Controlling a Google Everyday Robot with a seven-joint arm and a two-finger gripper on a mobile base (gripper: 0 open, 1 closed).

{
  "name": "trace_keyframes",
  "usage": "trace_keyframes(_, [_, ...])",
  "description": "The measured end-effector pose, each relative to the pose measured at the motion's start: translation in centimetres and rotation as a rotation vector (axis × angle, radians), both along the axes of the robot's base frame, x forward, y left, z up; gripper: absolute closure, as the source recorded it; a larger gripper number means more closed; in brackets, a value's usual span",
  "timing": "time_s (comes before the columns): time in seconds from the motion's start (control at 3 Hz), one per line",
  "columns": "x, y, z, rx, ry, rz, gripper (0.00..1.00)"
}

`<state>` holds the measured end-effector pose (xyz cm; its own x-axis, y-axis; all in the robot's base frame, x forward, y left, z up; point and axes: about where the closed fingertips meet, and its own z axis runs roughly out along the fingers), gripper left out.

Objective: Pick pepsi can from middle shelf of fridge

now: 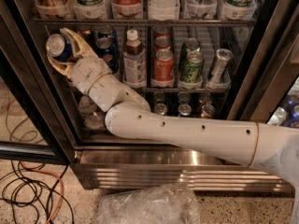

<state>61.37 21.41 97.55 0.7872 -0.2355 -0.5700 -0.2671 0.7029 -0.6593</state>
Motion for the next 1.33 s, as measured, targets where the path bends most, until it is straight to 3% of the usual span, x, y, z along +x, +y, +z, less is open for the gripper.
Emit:
trace_keyframes(0.33, [0.0, 0.0, 0.0, -0.006, 0.024, 0.038, 1.0])
trace_keyframes(0.67, [0.0, -3.1, 3.0, -0.062, 0.023, 0.057, 1.0])
trace_keyframes(1.0, [-1.9, -4.9, 3.2, -0.116, 0.086, 0.101, 1.0])
trace_keyframes(1.33, [-5.6, -3.3, -1.5, -0.13, 0.232, 0.228, 1.0])
